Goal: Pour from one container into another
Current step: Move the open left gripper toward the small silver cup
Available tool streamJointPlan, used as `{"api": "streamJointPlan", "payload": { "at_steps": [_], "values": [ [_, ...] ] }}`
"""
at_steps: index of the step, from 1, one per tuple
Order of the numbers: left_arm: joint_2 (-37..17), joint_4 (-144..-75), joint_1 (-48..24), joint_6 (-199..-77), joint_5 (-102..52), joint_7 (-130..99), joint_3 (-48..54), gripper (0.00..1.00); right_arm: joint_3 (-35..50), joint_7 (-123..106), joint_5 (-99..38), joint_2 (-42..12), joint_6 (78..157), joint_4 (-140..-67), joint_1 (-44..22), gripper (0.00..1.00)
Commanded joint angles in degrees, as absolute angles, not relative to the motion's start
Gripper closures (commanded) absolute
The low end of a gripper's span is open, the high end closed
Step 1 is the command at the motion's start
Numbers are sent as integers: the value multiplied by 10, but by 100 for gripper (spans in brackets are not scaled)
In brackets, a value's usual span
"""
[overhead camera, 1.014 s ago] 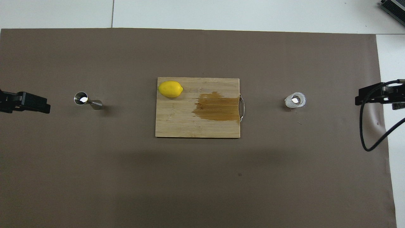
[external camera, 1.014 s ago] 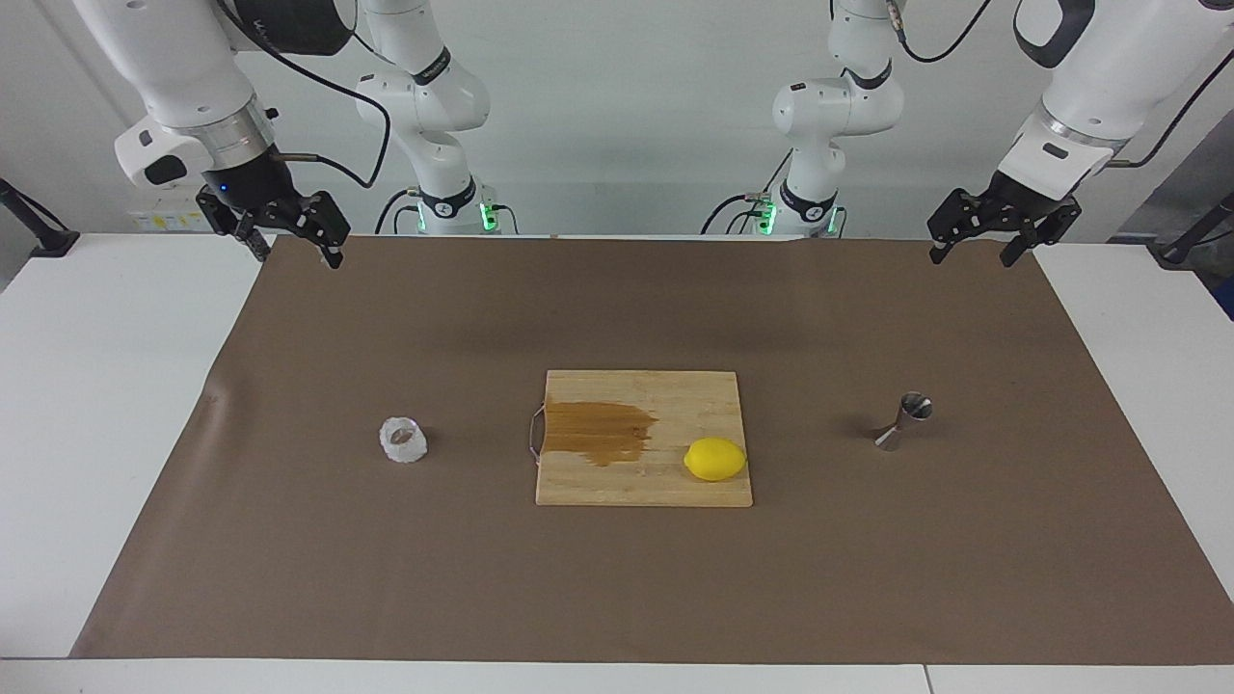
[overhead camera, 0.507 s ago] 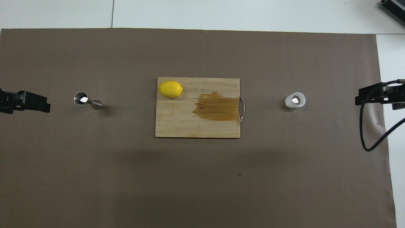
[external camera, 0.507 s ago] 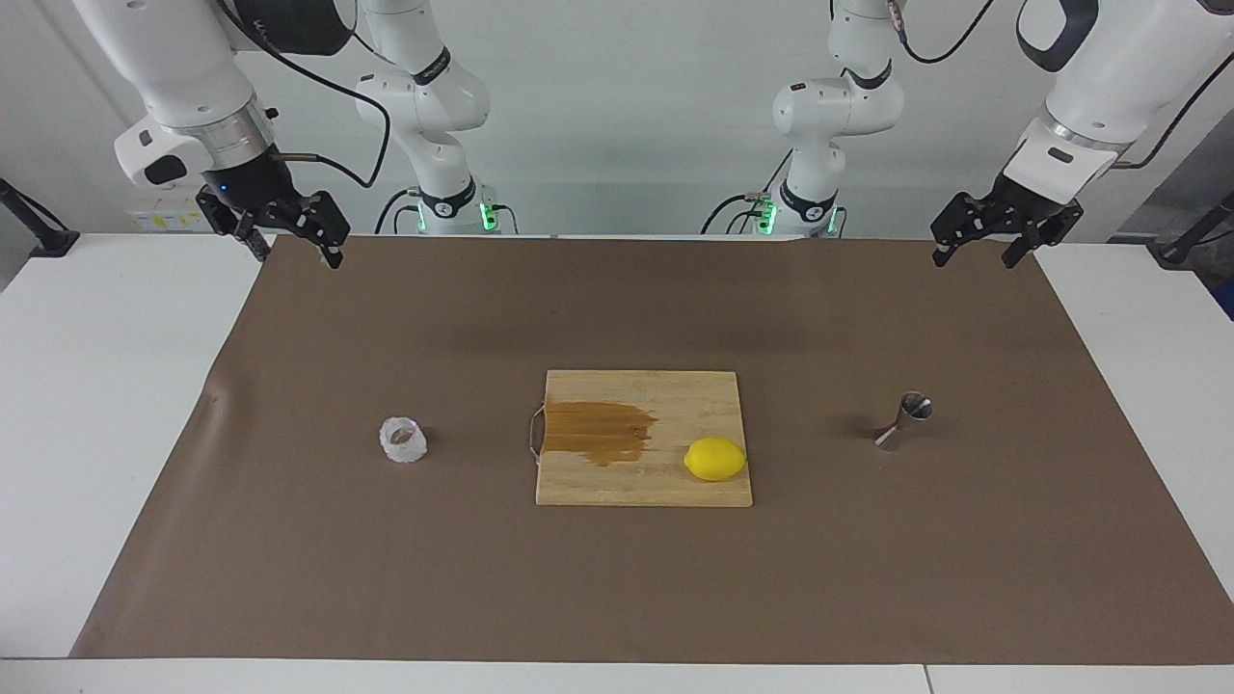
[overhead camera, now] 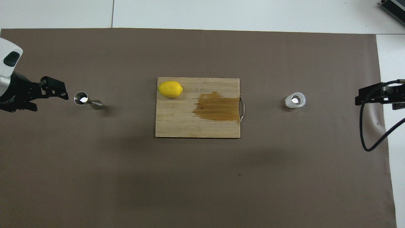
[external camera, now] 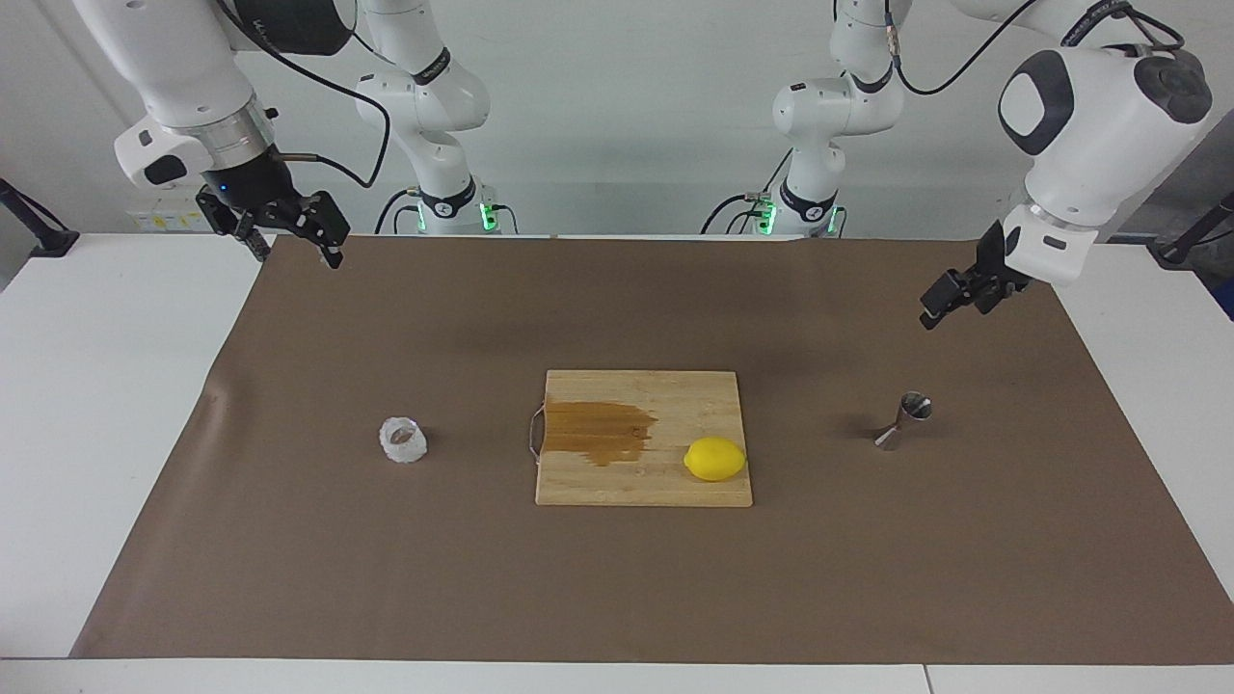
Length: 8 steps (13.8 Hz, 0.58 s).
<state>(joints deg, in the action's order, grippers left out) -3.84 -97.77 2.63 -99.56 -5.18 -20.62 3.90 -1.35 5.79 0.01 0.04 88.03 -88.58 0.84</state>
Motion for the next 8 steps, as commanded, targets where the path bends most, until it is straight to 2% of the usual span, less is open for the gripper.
{"api": "streamJointPlan", "payload": {
  "at_steps": [1,4,8],
  "values": [
    [-32,-1042,47,-1068,-96,-319,39,0,-11,44,4,3,875,-884,14,0],
    [-24,-1097,62,-1115,-123,-422,39,0,-11,44,4,3,875,-884,14,0],
    [7,-1191,85,-1223,-251,-607,37,0,-11,44,4,3,875,-884,14,0]
  ]
}}
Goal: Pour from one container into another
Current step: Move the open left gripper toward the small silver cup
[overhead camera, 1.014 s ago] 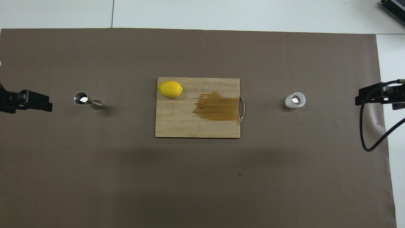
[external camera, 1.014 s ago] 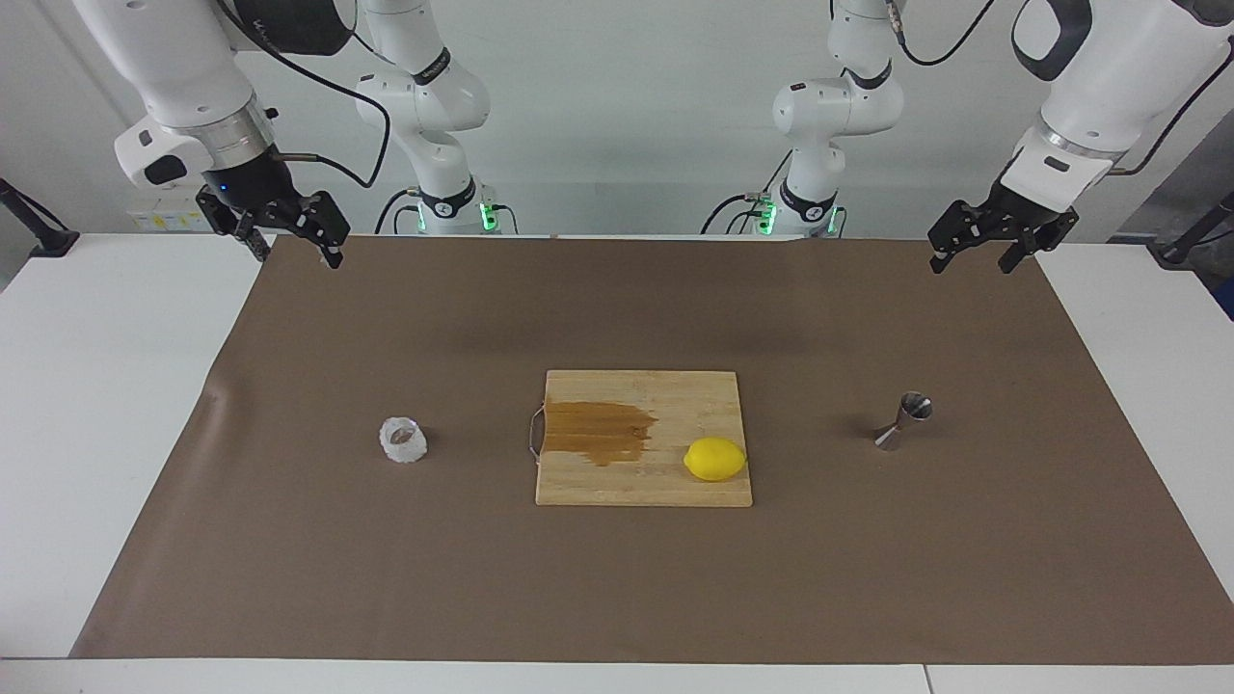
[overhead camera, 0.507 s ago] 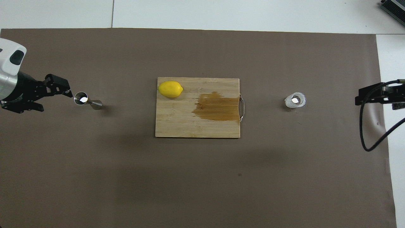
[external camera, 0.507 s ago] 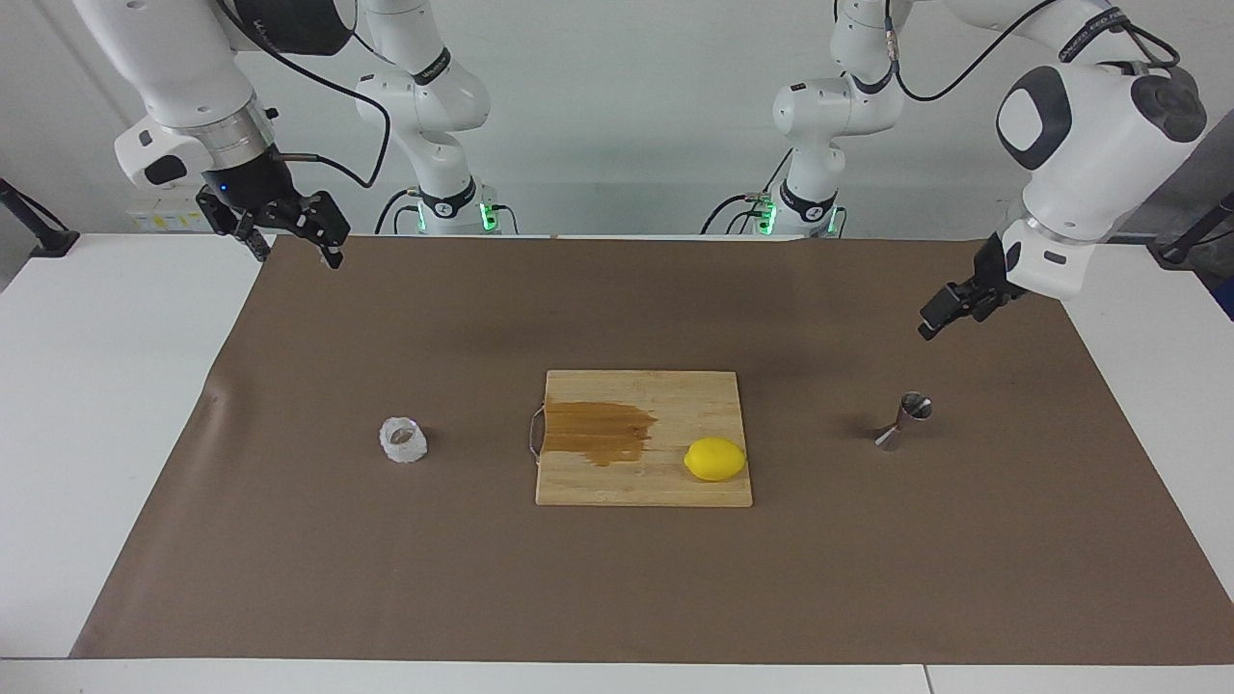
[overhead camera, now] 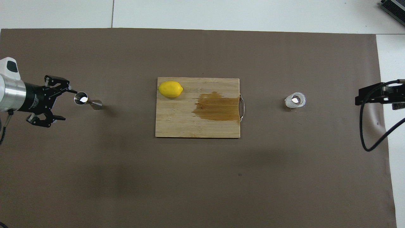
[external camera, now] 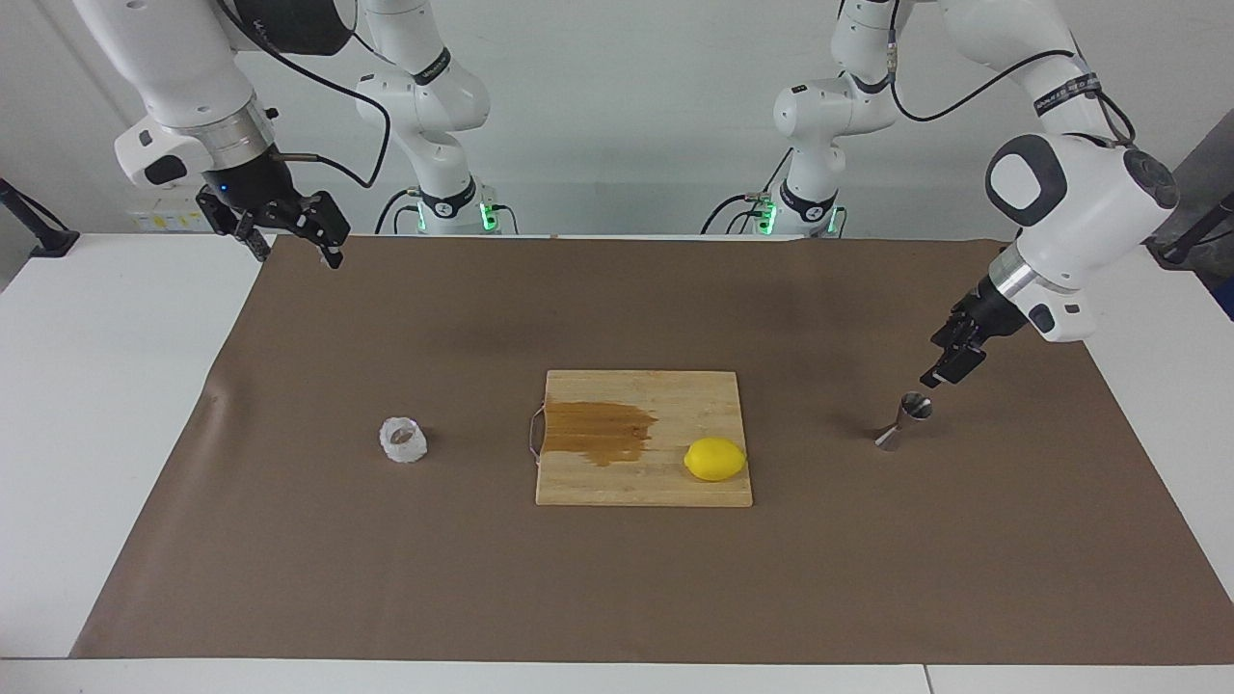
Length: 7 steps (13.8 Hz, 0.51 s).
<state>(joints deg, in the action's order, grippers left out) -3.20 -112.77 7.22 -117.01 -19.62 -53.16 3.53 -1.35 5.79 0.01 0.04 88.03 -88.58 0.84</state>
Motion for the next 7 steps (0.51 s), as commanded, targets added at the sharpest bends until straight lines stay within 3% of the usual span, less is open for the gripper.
{"api": "streamJointPlan", "payload": {
  "at_steps": [1,7],
  "values": [
    [8,-1199,87,-1246,-275,-649,36,0,-11,44,4,3,875,-884,14,0],
    [12,-1264,100,-1398,-409,-857,37,0,-11,44,4,3,875,-884,14,0]
  ]
}}
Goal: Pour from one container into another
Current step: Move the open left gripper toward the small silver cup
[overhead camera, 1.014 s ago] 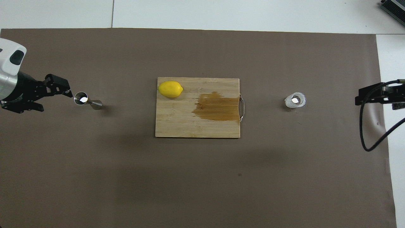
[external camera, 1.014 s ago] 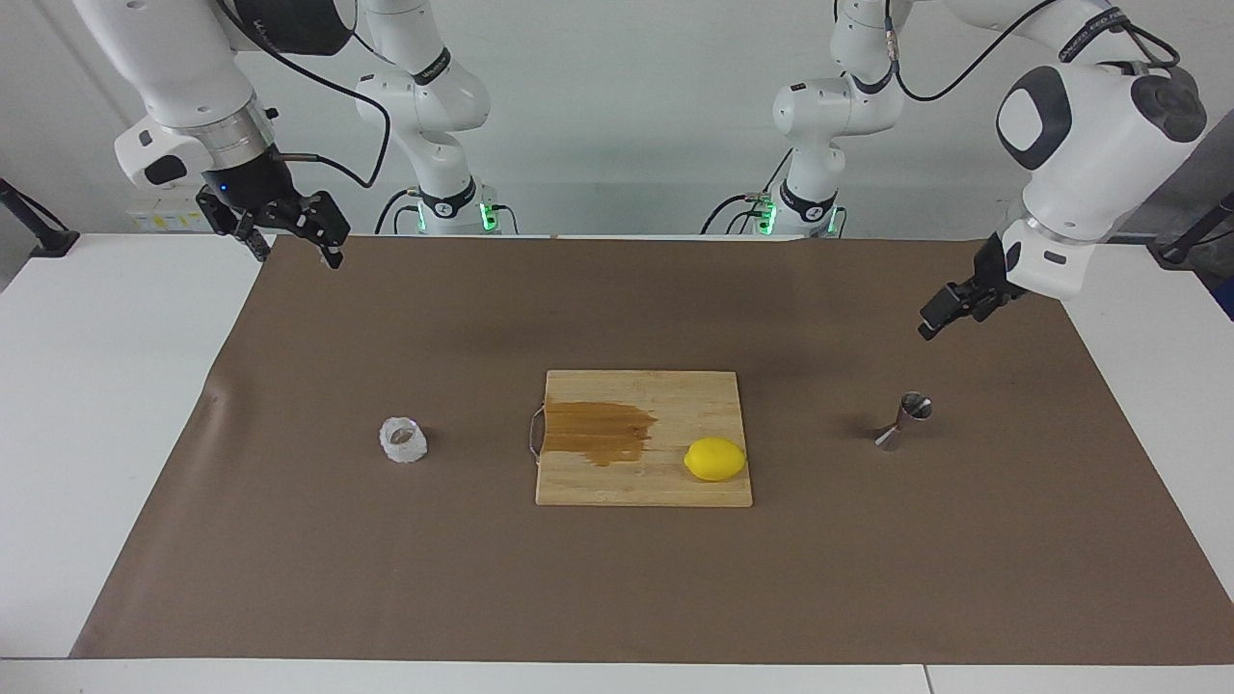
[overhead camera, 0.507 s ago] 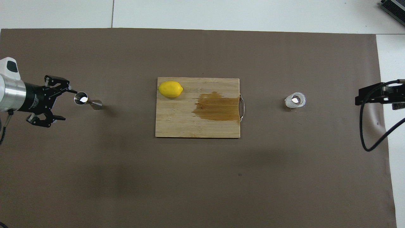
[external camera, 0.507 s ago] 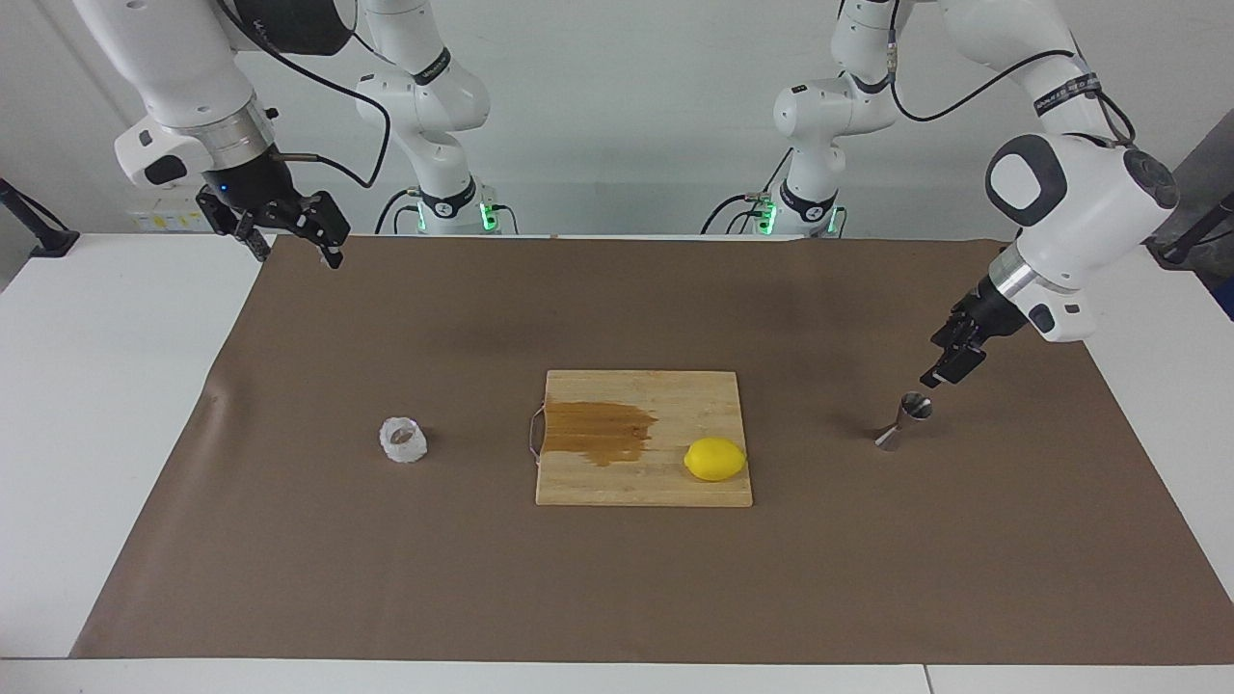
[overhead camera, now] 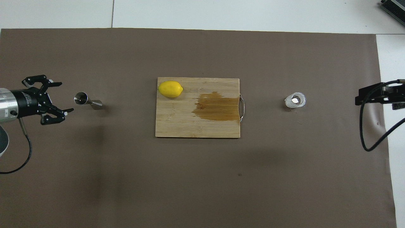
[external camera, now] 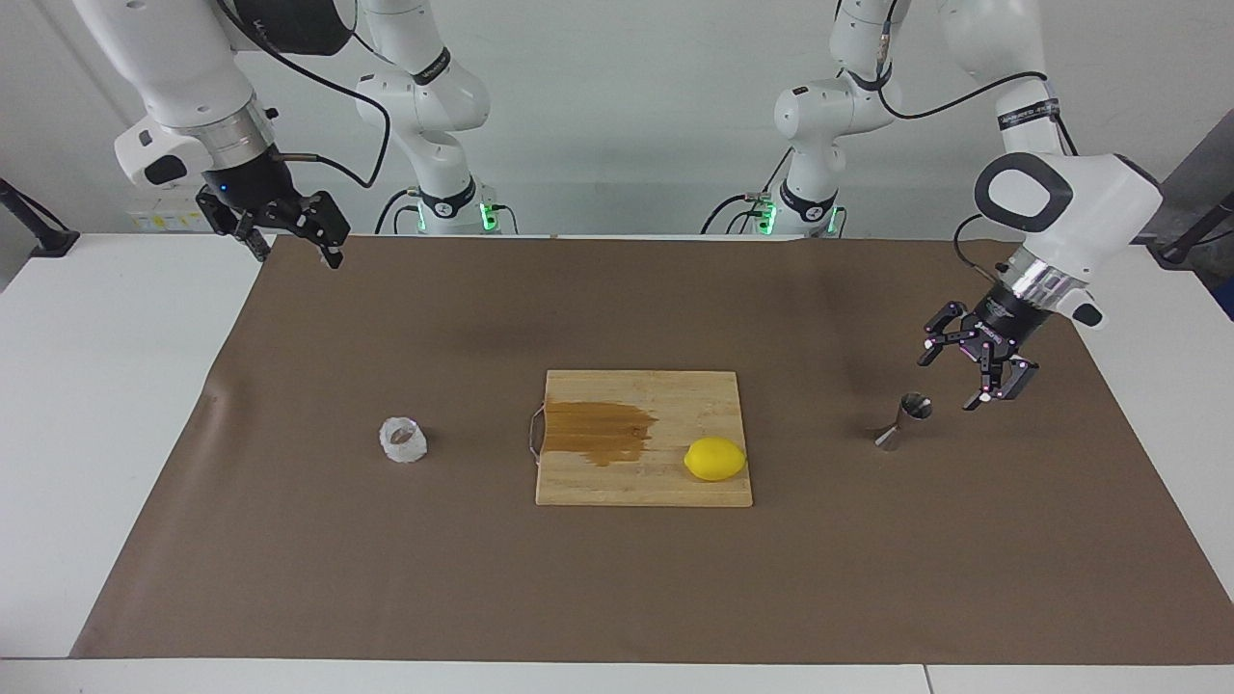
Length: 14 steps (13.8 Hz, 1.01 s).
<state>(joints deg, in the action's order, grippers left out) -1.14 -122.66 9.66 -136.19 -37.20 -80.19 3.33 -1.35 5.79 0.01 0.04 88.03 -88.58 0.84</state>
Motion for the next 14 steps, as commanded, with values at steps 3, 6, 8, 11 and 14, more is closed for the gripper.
{"api": "streamJointPlan", "payload": {
  "at_steps": [3,6,8,11,14],
  "values": [
    [18,-1295,100,-1449,-448,-938,37,0,-11,44,4,3,875,-884,14,0],
    [30,-1322,94,-1461,-512,-947,37,0,-11,44,4,3,875,-884,14,0],
    [35,-1341,91,-1481,-555,-947,38,0,-11,44,4,3,875,-884,14,0],
    [38,-1358,65,-1519,-596,-947,39,0,-11,44,4,3,875,-884,14,0],
    [32,-1360,47,-1549,-633,-947,39,0,-11,44,4,3,875,-884,14,0]
  ]
}}
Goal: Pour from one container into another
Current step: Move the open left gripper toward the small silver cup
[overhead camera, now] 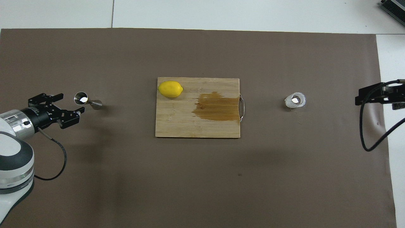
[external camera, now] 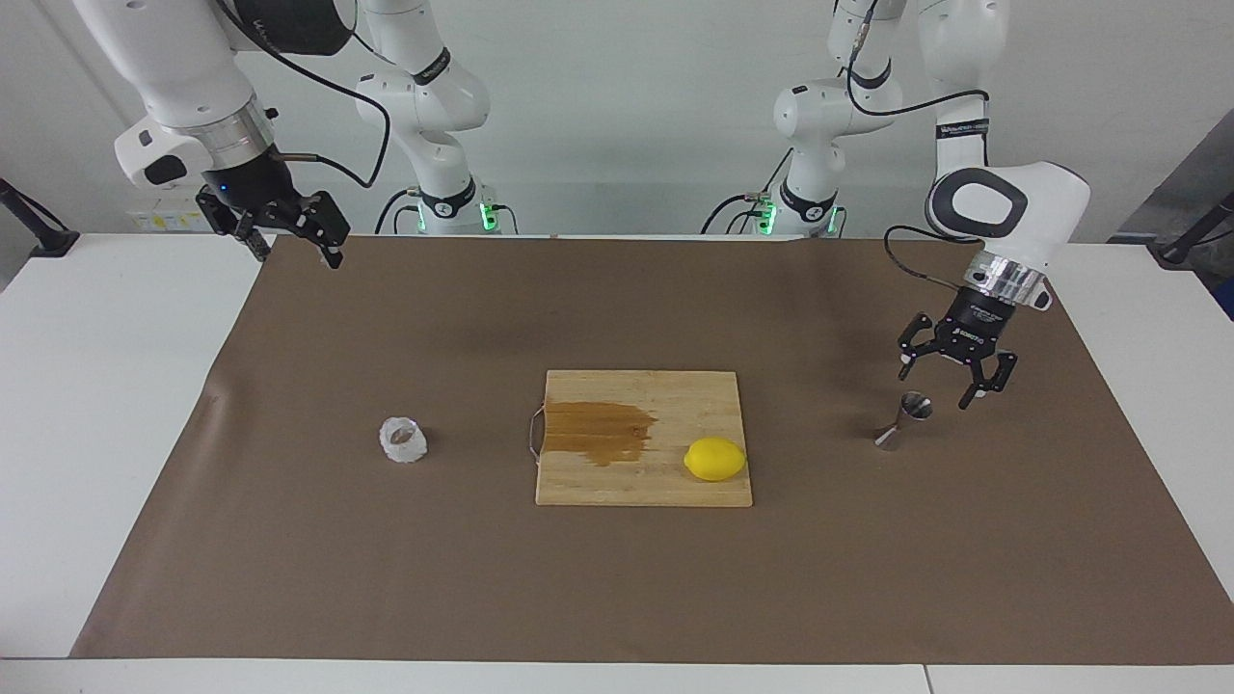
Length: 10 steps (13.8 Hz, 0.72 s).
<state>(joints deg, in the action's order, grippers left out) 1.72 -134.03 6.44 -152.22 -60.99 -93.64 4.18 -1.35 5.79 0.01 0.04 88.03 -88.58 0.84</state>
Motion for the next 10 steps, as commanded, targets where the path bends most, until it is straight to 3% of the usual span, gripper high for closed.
{"api": "streamJointPlan", "payload": {
  "at_steps": [1,10],
  "values": [
    [29,-1361,47,-1554,-637,-945,39,0,-11,44,4,3,875,-884,14,0],
    [8,-1361,3,-1630,-711,-944,39,0,-11,44,4,3,875,-884,14,0]
  ]
}}
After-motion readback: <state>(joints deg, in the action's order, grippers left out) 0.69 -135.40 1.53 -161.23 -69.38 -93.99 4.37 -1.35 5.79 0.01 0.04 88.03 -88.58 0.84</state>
